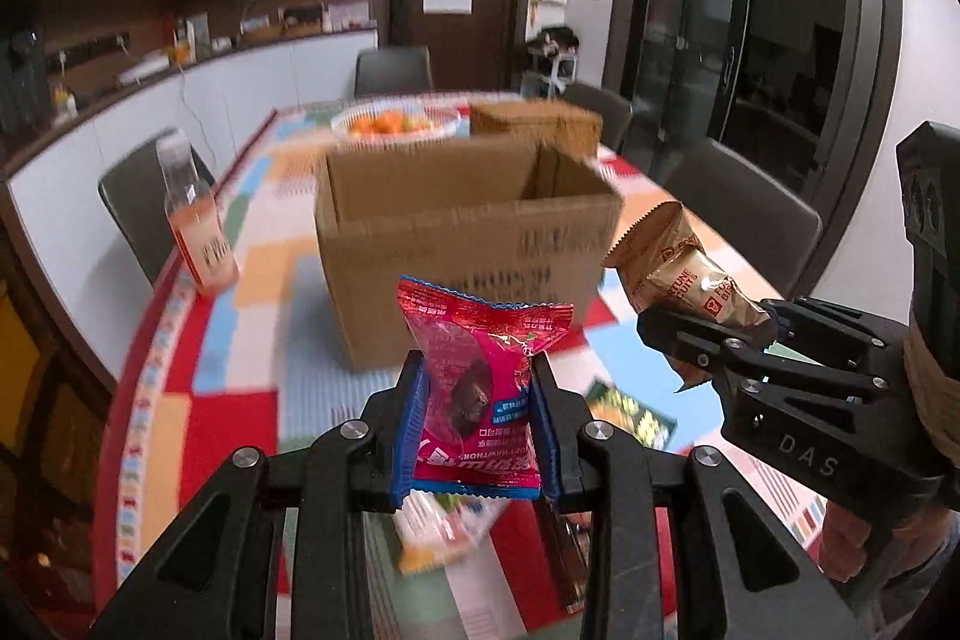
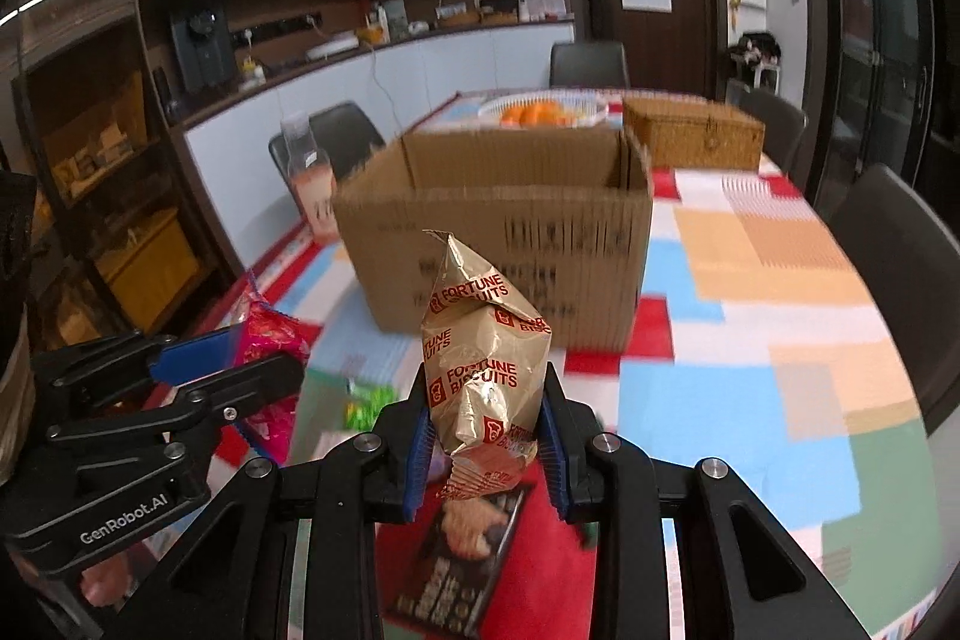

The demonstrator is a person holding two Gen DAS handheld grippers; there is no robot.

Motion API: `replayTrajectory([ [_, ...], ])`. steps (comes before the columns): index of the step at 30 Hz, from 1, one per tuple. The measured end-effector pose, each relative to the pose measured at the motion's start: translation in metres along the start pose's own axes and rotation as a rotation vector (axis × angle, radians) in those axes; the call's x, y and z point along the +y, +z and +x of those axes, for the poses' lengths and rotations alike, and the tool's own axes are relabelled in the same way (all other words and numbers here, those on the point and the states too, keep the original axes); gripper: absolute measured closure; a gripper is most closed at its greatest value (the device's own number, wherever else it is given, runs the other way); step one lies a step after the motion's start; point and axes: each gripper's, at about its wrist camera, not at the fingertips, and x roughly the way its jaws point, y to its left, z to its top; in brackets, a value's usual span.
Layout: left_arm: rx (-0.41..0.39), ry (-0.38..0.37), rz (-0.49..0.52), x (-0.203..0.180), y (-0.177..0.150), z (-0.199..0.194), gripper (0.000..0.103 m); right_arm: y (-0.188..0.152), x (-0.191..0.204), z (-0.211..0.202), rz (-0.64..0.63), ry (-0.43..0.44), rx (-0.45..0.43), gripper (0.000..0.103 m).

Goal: Organize snacks
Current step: 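Carry both bags over the open cardboard box and release them inside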

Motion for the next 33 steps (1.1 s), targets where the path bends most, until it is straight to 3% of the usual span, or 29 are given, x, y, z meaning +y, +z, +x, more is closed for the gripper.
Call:
replayTrajectory([
  [10, -0.127, 0.045, 0.022, 0.016, 0.059, 0.005, 0.071, 0.056, 0.001, 0.003, -0.035, -0.011, -0.141, 0.071],
  [17, -0.161, 0.057, 0.025, 0.029, 0.098, 0.023, 0.071, 0.091, -0.002, 0.018, -0.040, -0.006, -0.176, 0.071],
  [24, -0.124, 0.047, 0.007, 0.044, 0.128, 0.056, 0.071, 0.124, -0.010, 0.049, -0.031, -0.001, -0.144, 0.071],
  [33, 0.004, 0.030, -0.018, 0.058, 0.145, 0.117, 0.071, 0.137, -0.026, 0.104, 0.009, -0.011, -0.022, 0.071],
])
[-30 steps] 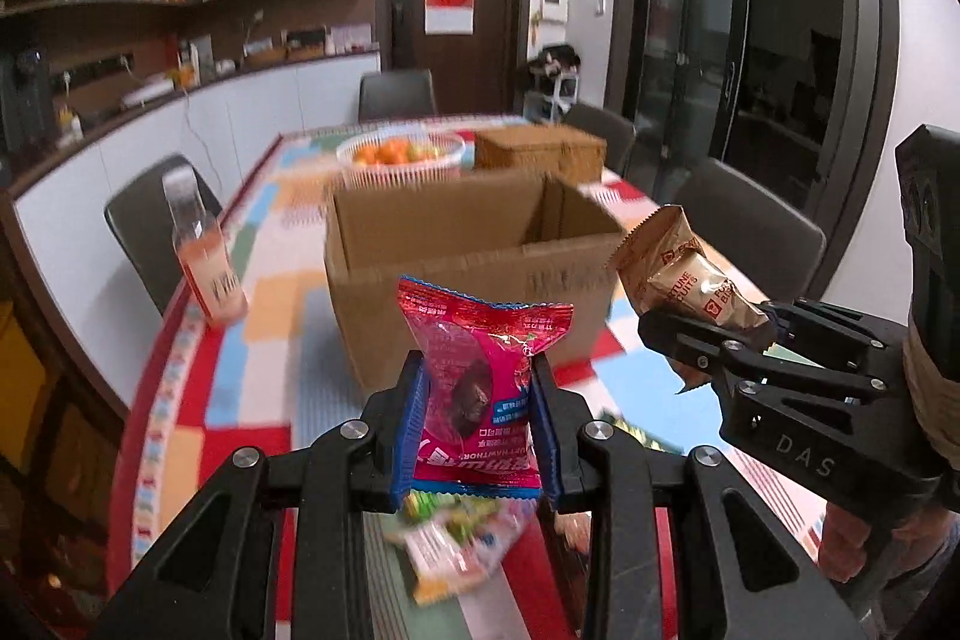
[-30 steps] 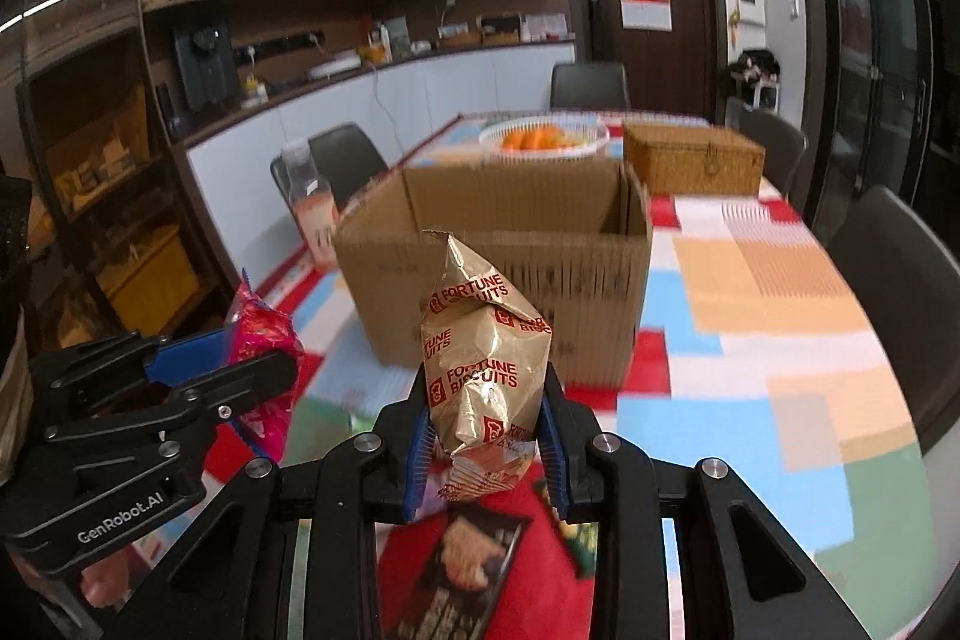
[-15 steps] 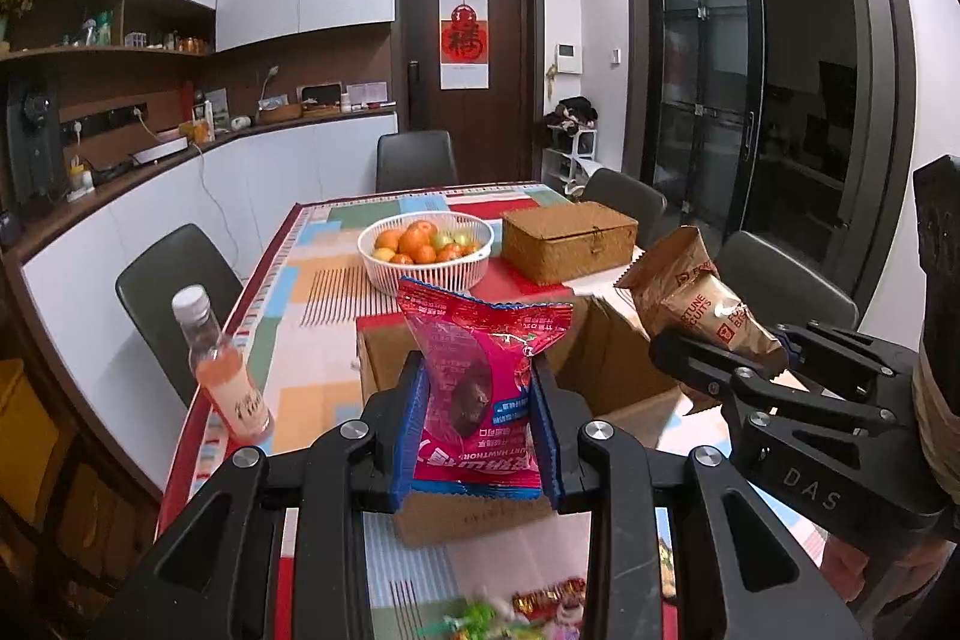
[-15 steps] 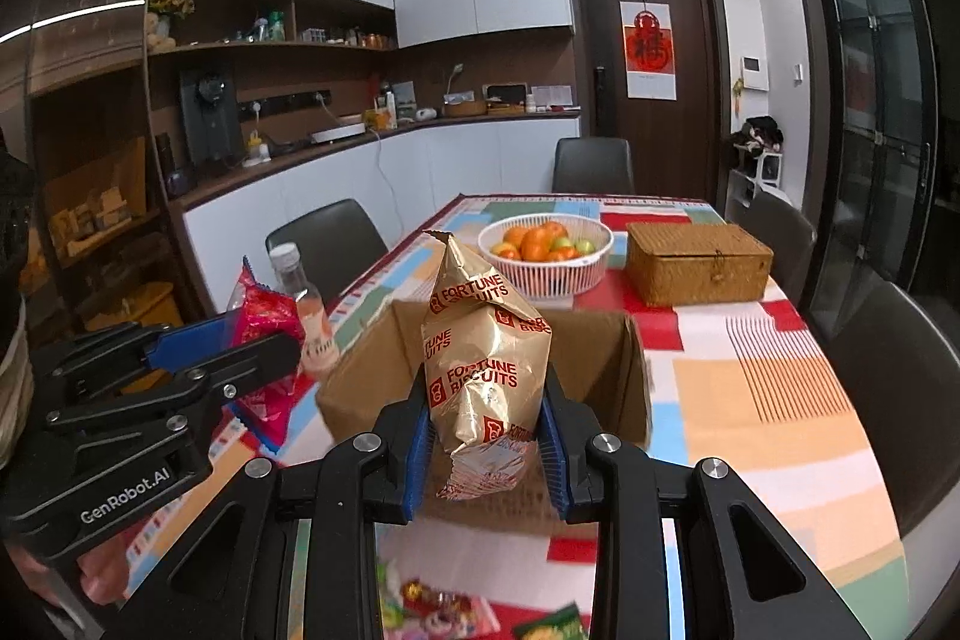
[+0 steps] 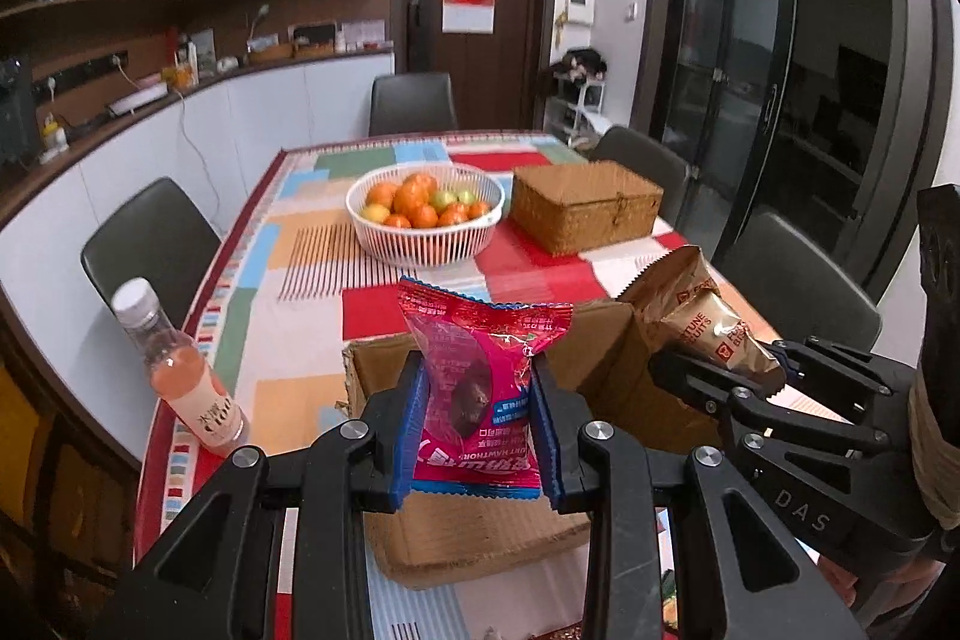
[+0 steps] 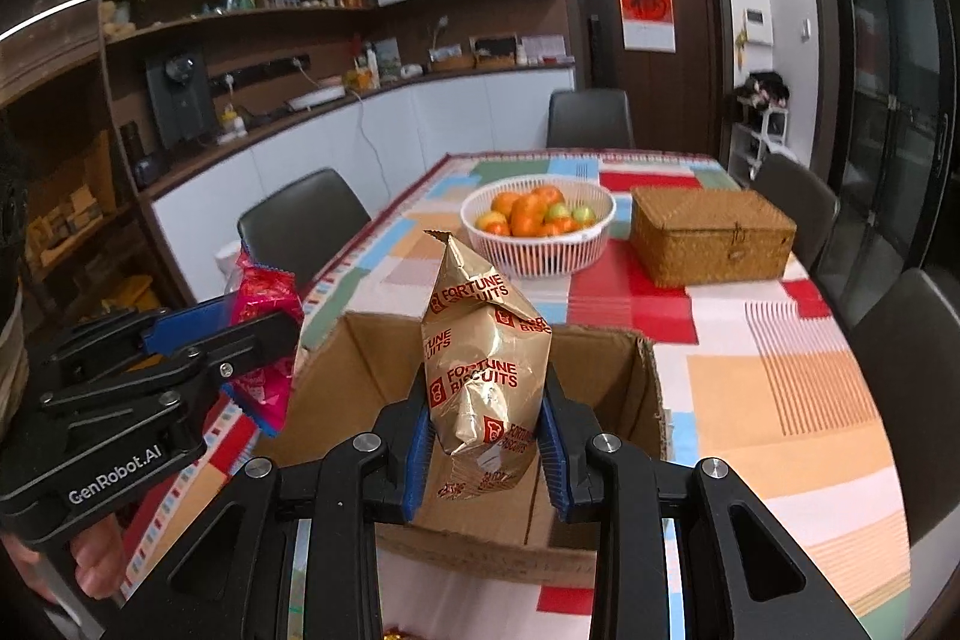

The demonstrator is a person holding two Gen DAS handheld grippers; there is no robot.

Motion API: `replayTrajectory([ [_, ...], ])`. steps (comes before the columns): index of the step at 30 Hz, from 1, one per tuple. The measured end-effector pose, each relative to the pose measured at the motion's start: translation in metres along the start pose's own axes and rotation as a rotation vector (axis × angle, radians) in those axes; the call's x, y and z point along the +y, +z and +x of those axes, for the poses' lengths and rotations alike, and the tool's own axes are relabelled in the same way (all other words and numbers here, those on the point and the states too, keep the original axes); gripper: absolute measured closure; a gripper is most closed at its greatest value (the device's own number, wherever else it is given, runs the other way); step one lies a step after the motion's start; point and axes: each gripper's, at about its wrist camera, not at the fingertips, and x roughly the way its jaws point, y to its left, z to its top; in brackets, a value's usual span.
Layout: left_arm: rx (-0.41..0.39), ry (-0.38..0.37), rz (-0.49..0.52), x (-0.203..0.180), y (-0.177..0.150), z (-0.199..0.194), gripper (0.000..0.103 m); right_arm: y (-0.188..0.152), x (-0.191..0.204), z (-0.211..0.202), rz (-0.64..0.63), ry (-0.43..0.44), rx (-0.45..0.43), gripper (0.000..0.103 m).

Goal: Organize snacks
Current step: 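Carry both bags over the open cardboard box and release them inside, then move both tools back toward the snack pile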

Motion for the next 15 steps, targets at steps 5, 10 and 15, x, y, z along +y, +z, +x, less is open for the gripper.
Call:
replayTrajectory([
  [5, 0.058, 0.033, -0.008, 0.003, -0.002, 0.023, 0.055, -0.002, -0.007, 0.020, 0.017, -0.022, 0.049, 0.069],
  [10, 0.036, 0.052, -0.029, 0.009, -0.012, 0.012, 0.045, -0.009, -0.006, 0.019, 0.014, -0.083, 0.046, 0.051],
  [15, 0.009, 0.059, -0.024, 0.007, -0.021, -0.014, 0.042, -0.015, 0.002, -0.005, 0.005, -0.074, 0.013, 0.046],
])
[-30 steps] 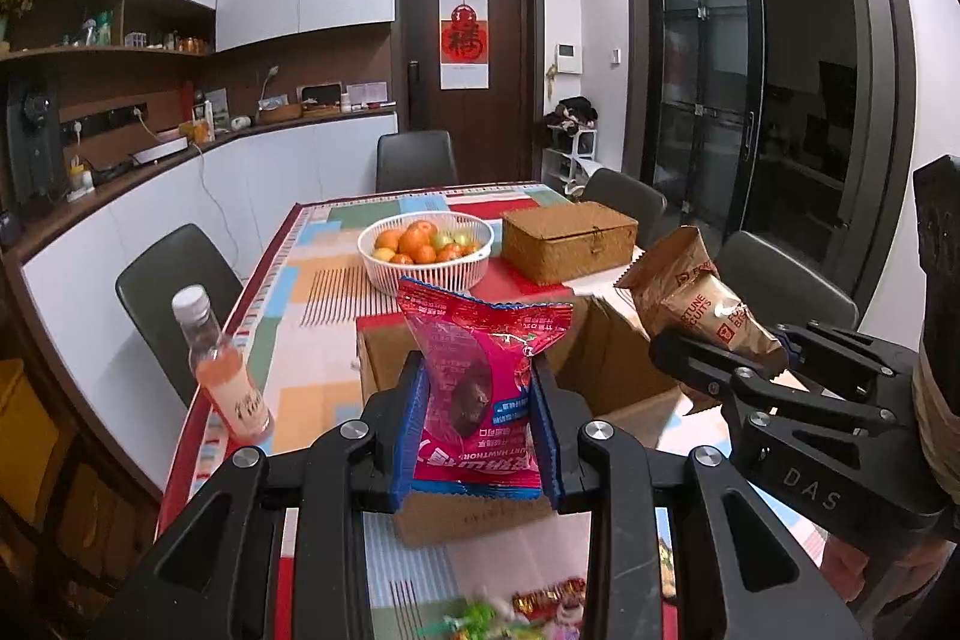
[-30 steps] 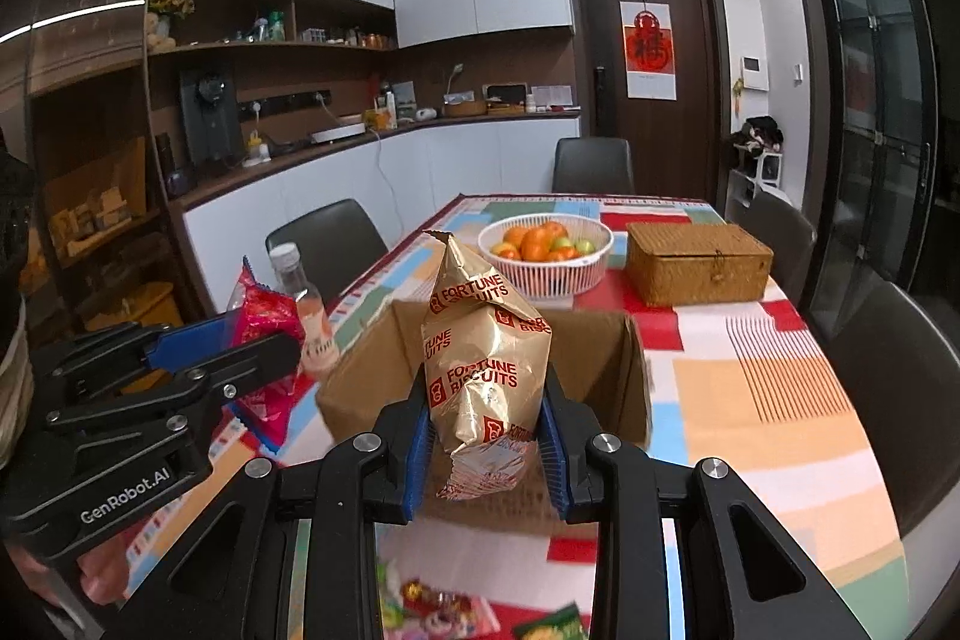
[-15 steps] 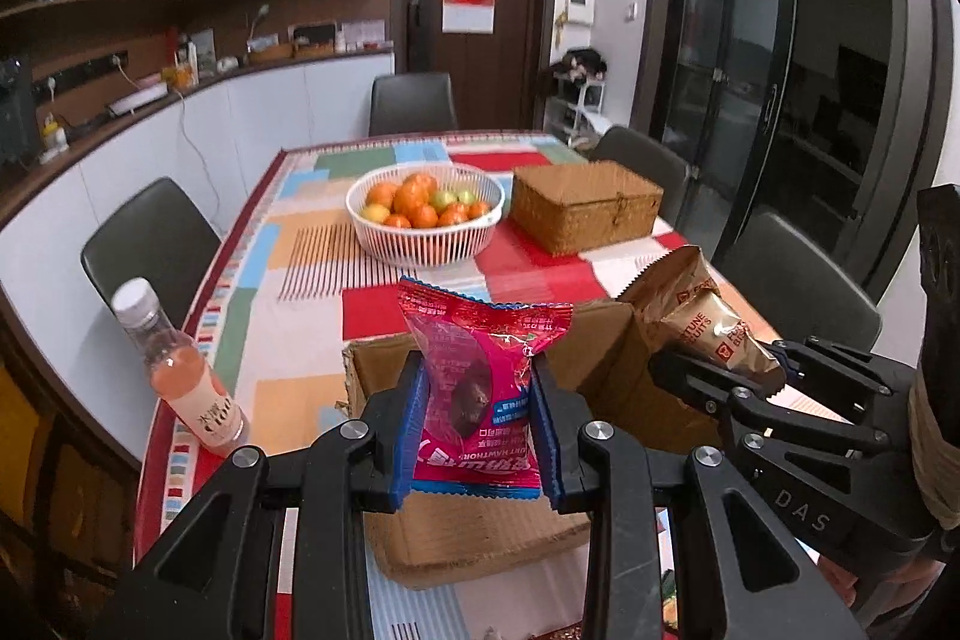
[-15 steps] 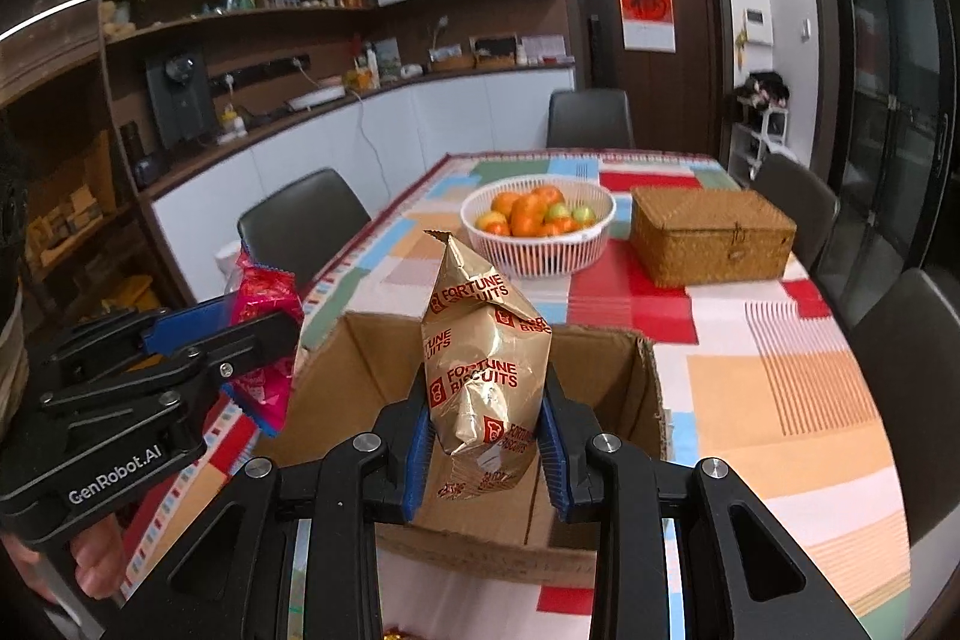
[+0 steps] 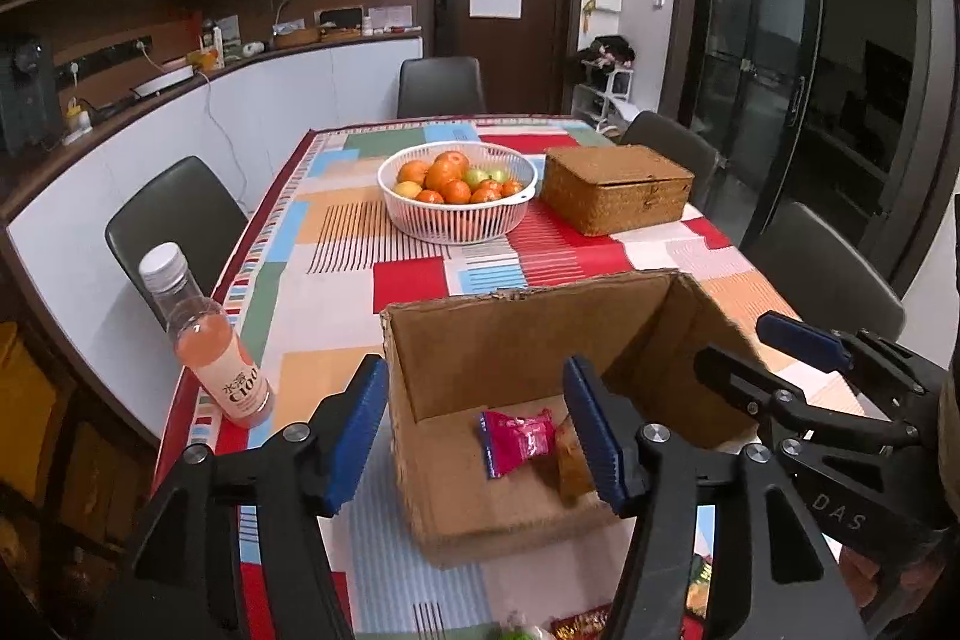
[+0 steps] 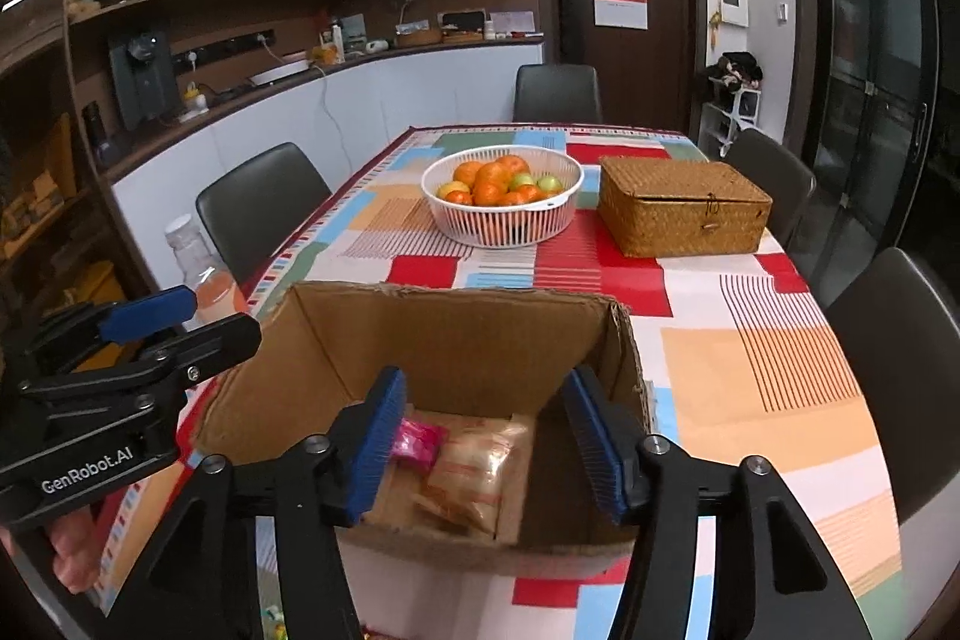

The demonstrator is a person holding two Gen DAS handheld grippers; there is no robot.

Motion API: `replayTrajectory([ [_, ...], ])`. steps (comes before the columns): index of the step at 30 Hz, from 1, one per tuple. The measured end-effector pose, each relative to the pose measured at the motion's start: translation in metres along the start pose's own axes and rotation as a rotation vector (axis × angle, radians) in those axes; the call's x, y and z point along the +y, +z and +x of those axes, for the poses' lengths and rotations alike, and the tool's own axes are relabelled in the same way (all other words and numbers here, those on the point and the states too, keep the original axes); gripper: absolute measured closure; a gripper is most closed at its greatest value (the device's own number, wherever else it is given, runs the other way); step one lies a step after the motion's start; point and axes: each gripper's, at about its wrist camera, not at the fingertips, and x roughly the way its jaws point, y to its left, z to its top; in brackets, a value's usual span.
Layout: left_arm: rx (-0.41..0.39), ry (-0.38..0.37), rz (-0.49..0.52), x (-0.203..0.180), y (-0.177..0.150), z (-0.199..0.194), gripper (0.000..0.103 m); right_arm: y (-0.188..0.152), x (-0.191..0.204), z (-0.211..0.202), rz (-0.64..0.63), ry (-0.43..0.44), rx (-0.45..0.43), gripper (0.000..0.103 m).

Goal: Organize snacks
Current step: 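Move both tools back toward the snack pile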

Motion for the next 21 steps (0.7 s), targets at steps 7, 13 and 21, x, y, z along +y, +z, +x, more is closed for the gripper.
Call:
replayTrajectory([
  [7, -0.061, 0.002, 0.022, -0.006, -0.022, -0.049, 0.034, -0.015, 0.012, -0.040, -0.013, 0.022, -0.054, 0.040],
  [13, -0.073, -0.023, 0.019, -0.008, -0.045, -0.083, 0.029, -0.033, 0.023, -0.071, -0.016, 0.039, -0.076, 0.034],
  [21, -0.065, -0.007, 0.023, -0.007, -0.085, -0.111, 0.026, -0.064, 0.038, -0.090, -0.023, 0.077, -0.027, 0.031],
])
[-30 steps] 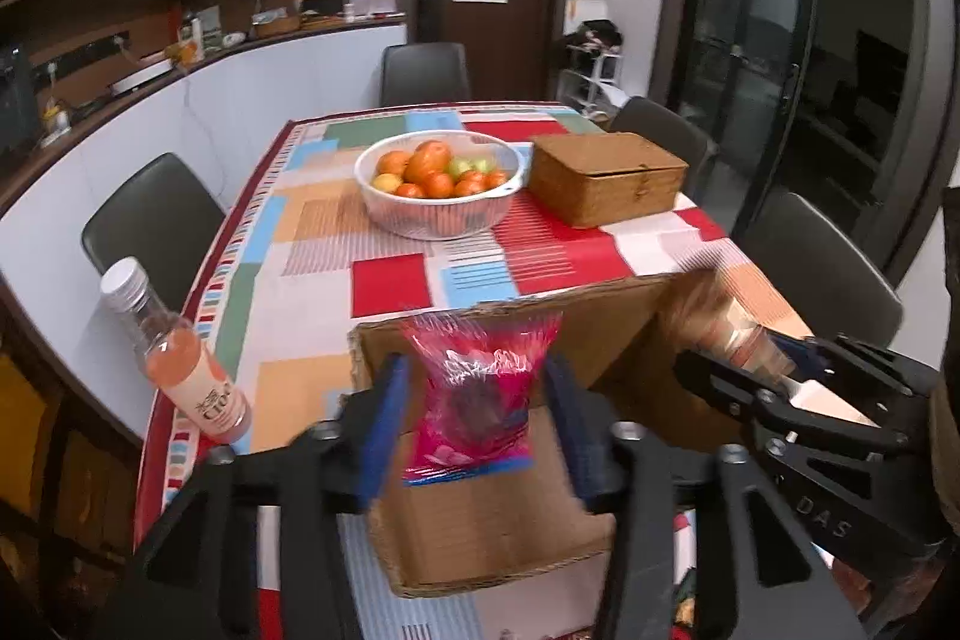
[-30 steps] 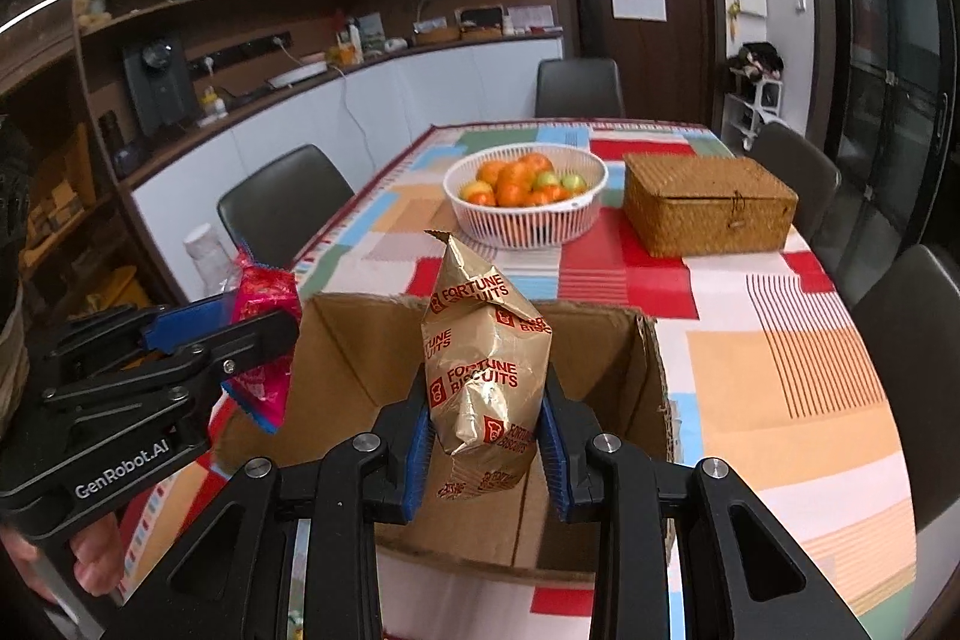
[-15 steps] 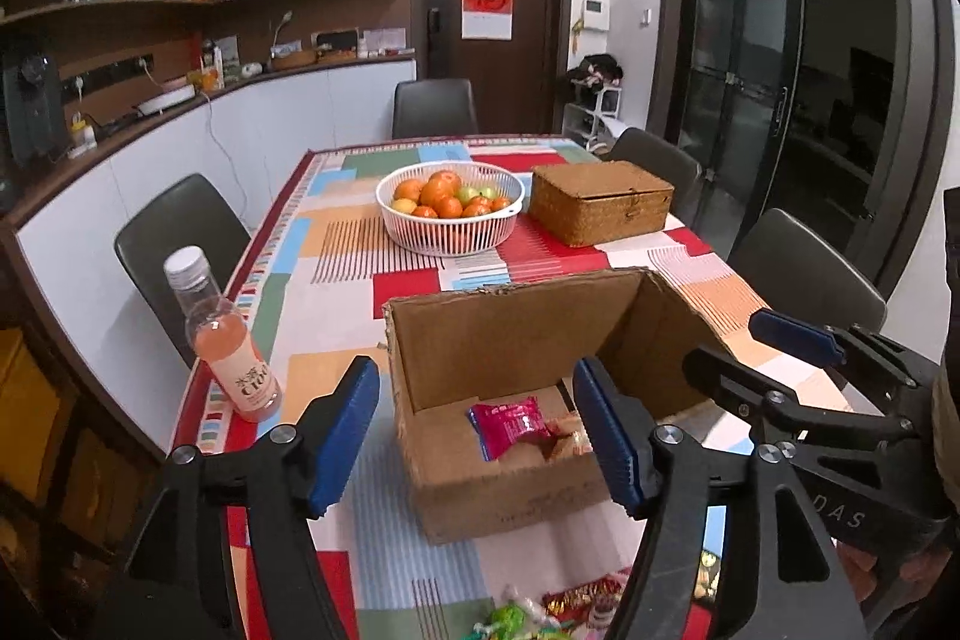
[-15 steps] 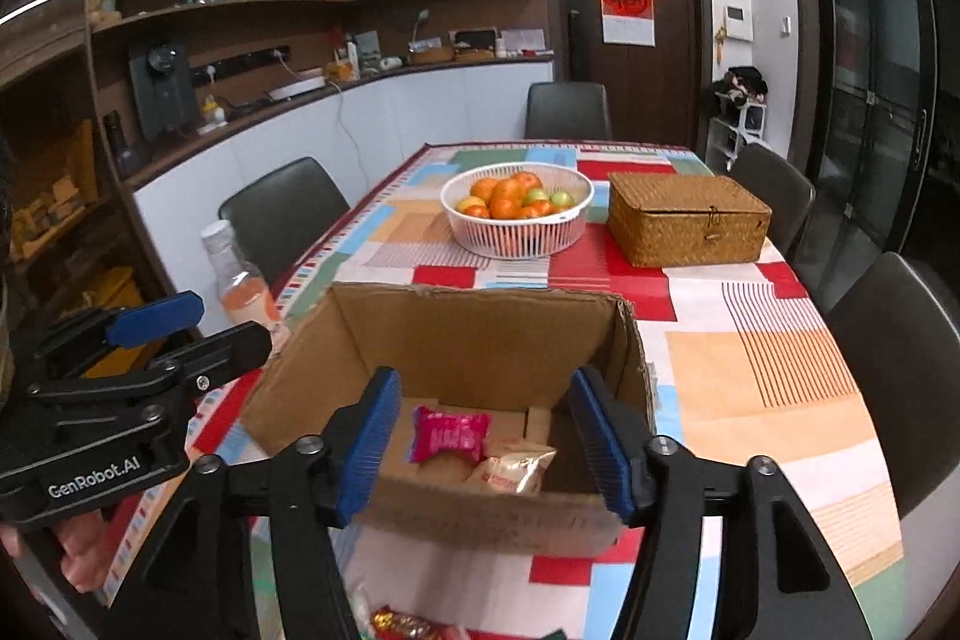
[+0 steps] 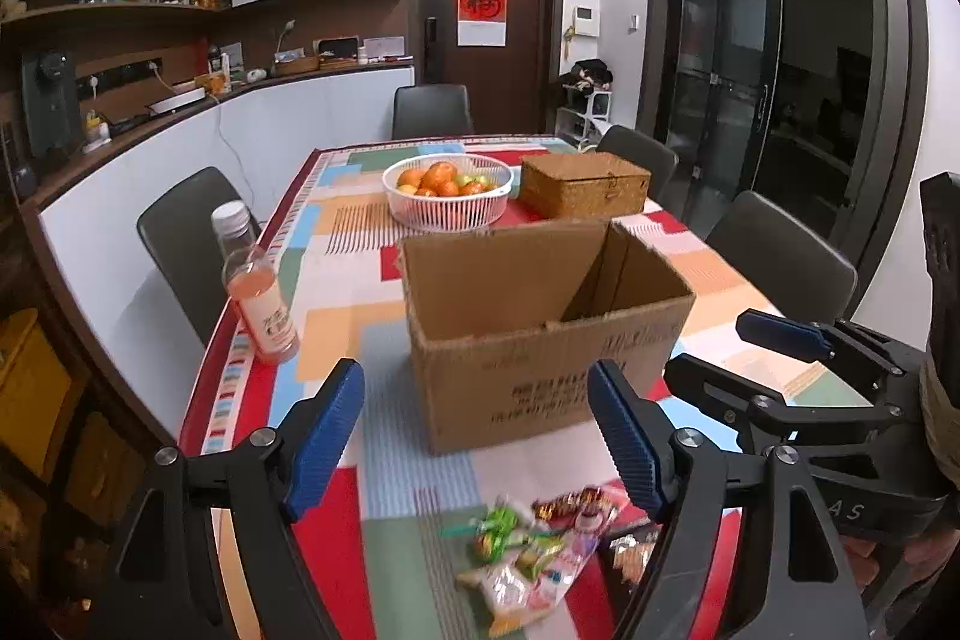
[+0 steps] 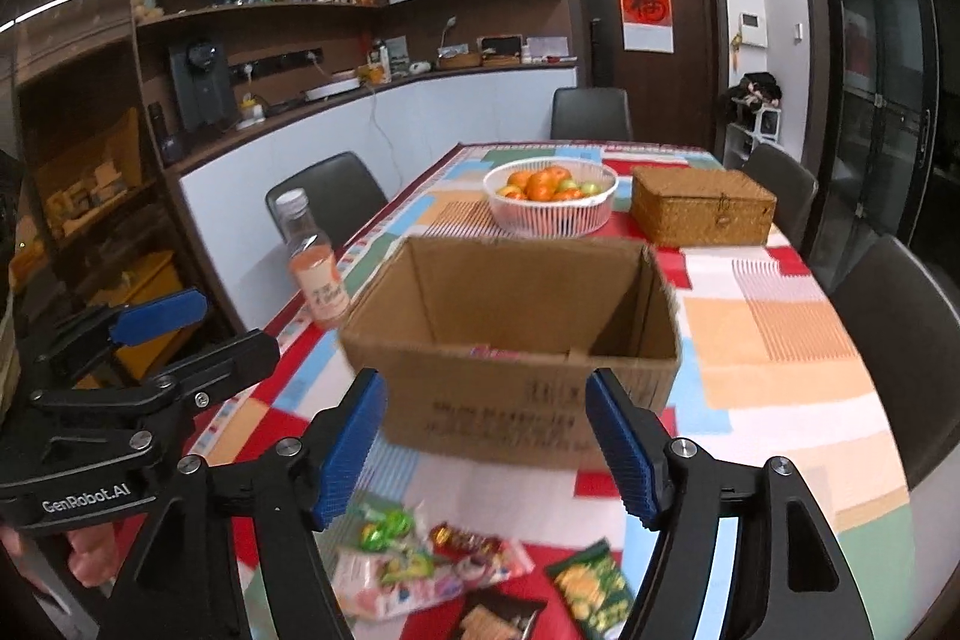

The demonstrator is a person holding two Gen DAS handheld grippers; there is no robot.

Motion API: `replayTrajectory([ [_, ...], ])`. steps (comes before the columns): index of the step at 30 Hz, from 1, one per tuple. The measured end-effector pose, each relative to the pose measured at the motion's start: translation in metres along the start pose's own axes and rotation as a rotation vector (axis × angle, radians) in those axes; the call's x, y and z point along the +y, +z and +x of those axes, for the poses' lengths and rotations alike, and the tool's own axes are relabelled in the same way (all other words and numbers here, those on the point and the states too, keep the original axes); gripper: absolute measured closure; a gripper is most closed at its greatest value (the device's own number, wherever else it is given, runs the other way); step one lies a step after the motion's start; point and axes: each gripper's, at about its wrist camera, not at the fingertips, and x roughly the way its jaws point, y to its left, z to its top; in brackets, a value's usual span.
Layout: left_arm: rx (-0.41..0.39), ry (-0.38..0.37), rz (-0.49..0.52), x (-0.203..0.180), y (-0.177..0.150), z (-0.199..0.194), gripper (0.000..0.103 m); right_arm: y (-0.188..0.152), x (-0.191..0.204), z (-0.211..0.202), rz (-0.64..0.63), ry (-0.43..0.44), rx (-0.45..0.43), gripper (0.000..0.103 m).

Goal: Organize snacks
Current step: 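Move both tools back toward the snack pile, then grasp the white DENMAS bag with the left tool while the right tool grasps the dark cracker pack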

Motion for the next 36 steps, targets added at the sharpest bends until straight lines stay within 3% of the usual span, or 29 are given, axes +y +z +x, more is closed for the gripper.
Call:
replayTrajectory([
  [10, 0.101, 0.018, 0.008, -0.001, -0.047, -0.003, 0.025, -0.046, 0.003, 0.004, 0.017, -0.006, 0.138, 0.031],
  [23, 0.271, 0.008, -0.004, -0.001, -0.095, 0.026, 0.025, -0.105, -0.005, 0.030, 0.071, -0.015, 0.363, 0.031],
  [36, 0.403, -0.015, -0.030, 0.001, -0.123, 0.067, 0.025, -0.132, -0.010, 0.064, 0.102, -0.028, 0.509, 0.031],
])
